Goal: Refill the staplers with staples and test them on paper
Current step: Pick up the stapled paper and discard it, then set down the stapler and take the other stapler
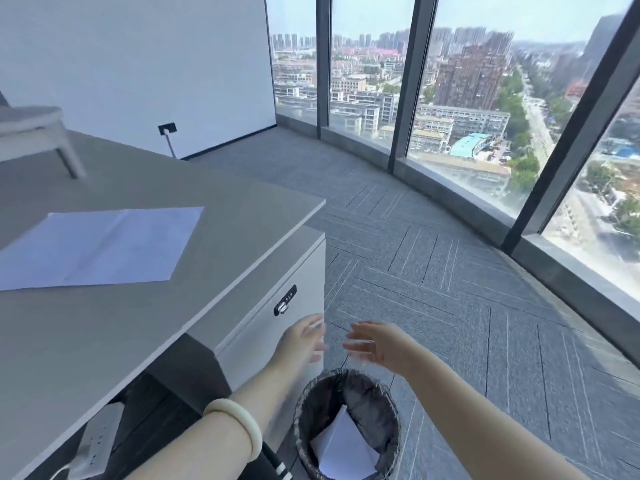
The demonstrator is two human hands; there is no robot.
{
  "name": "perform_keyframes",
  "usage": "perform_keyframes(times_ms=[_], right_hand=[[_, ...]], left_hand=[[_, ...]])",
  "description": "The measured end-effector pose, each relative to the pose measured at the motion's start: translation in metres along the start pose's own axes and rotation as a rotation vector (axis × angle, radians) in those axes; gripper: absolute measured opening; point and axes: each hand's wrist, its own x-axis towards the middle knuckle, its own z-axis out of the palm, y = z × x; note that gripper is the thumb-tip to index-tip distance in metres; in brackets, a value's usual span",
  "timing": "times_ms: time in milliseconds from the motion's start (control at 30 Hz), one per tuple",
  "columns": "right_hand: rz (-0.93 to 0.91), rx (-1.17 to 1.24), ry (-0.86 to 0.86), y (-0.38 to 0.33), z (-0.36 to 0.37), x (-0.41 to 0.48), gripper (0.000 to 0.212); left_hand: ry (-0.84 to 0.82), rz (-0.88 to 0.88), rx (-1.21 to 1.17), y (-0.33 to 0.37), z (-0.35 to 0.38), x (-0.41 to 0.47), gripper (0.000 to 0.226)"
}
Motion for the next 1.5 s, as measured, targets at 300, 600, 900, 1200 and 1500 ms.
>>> perform_keyframes(times_ms=[300, 600, 900, 1200, 1500], right_hand=[[-0.360, 0.054, -0.290, -0.085, 0.104, -0.079, 0.016], [-0.377, -0.169, -0.622, -0.076, 0.285, -0.112, 0.023], [-0.294, -0.291, -0.817, -0.020, 0.437, -0.118, 0.025], [-0.366, -0.437, -0.850, 0.028, 0.523, -0.112, 0.015], [-0.630, -0.515, -0.689, 0.044, 0.532, -0.089, 0.026]], left_hand=[[0.233, 0.352, -0.193, 0.078, -0.091, -0.087, 0.025], [0.665, 0.494, -0.238, 0.061, -0.240, -0.204, 0.024], [1.017, 0.426, -0.267, -0.002, -0.341, -0.304, 0.026], [1.220, 0.296, 0.160, -0.040, -0.382, -0.373, 0.035], [1.039, -0.253, 0.708, -0.075, -0.437, -0.417, 0.033]])
